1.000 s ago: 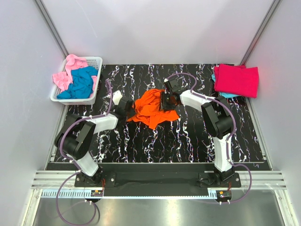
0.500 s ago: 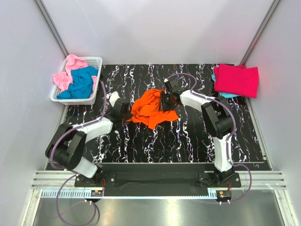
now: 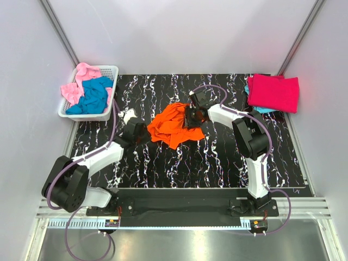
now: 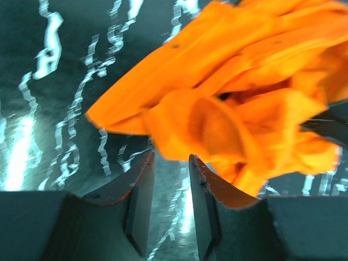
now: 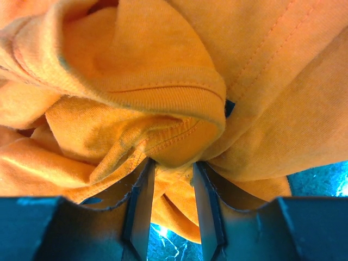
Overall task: Fold and stack the t-shirts
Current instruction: Flatten the tshirt out
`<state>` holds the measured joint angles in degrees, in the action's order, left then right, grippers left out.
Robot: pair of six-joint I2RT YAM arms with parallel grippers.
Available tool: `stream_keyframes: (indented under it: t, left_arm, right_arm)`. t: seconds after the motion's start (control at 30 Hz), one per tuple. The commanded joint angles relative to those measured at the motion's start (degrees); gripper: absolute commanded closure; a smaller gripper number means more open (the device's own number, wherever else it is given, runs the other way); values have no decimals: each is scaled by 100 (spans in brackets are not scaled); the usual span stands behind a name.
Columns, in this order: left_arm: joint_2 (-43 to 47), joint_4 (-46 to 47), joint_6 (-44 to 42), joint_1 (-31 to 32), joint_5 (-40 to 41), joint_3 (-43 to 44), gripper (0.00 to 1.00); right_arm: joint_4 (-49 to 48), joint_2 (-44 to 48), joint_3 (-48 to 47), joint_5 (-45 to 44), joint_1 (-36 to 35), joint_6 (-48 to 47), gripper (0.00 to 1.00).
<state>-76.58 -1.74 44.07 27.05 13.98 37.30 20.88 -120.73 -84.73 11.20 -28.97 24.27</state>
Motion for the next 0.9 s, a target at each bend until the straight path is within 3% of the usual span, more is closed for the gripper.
stream_keyframes:
  t: [0.0, 0.2, 0.5, 0.87]
  left_arm:
    - [-102, -142, -4, -24, 447, -21, 63]
    - [-481, 147, 58, -129, 545, 49, 53]
    - [-1307, 894, -189, -411, 123, 401, 53]
    - [-1140, 798, -224, -420, -26, 559, 54]
  right_arm:
    - [443, -364, 141, 31, -73, 7, 59]
    - [460, -320, 185, 40, -73, -10, 59]
    - [452, -285, 220, 66, -65, -10, 60]
    - [460, -399, 167, 84, -65, 16, 60]
